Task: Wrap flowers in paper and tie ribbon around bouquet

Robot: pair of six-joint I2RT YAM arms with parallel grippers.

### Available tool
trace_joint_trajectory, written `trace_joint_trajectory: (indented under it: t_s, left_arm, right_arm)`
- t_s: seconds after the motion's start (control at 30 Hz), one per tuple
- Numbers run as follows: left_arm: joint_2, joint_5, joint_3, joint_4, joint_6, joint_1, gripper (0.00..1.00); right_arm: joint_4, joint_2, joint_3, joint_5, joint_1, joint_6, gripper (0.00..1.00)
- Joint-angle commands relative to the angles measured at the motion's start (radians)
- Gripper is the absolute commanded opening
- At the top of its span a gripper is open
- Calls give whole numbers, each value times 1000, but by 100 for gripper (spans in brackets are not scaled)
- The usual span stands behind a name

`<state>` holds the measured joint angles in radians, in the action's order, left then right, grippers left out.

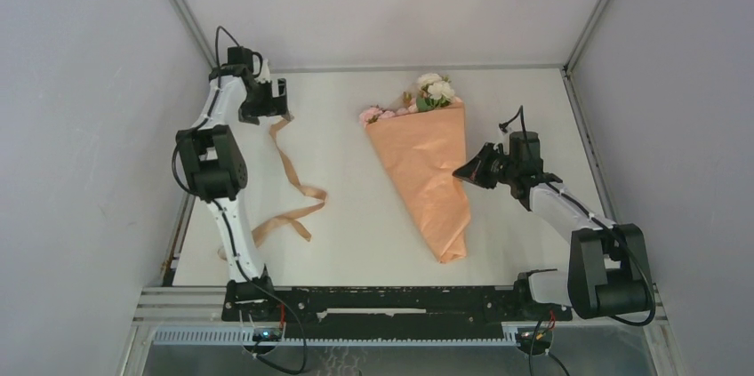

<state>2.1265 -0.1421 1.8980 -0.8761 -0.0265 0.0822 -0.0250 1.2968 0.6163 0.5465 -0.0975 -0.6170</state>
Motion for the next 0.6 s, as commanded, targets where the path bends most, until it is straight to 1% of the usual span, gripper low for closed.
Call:
trace_joint_trajectory:
  t_s: [0.0, 0.03, 0.13, 0.17, 0.2, 0.23, 0.27, 0.3, 0.33, 0.37, 0.4, 0.43, 0.47, 0.57]
  left_arm:
    - [165, 2, 153, -84, 126, 19, 100]
    - [179, -12, 152, -82, 129, 19, 99]
    - [198, -45, 134, -62, 135, 12, 91]
    - [204, -56, 134, -62, 137, 12, 85]
    - [208, -67, 135, -64, 140, 13, 78]
    - [211, -75, 135, -63, 140, 12, 67]
    - [213, -79, 134, -64, 138, 11, 49]
    - [211, -88, 127, -63, 134, 12, 29]
    - [200, -106, 116, -63, 123, 10, 3]
    - [177, -136, 88, -53, 101, 3, 0]
    - [143, -165, 49, -37, 63, -13, 0]
    - [103, -200, 1, -29, -16, -42, 0]
    - [56, -226, -52, -33, -117, -87, 0]
    - [-103, -276, -256, -113, -444, -250, 0]
  right_arm:
    - [-4, -37, 48, -17, 4, 22, 0]
    - [-7, -39, 48, -16, 5, 26, 0]
    - [-17, -36, 48, -22, 5, 31, 0]
    - [-18, -33, 48, -22, 5, 32, 0]
    - [-18, -30, 48, -21, 6, 31, 0]
    - [-16, -27, 47, -19, 6, 31, 0]
    - [-12, -24, 48, -16, 4, 28, 0]
    - [-9, -22, 48, -15, 6, 25, 0]
    - [-4, -19, 48, -11, 7, 21, 0]
    - [2, -17, 48, -6, 8, 15, 0]
    - [9, -15, 48, 1, 10, 8, 0]
    - [15, -13, 48, 6, 12, 0, 0]
    - [15, -11, 49, 12, 14, -9, 0]
    - [12, 0, 66, 21, 18, -24, 0]
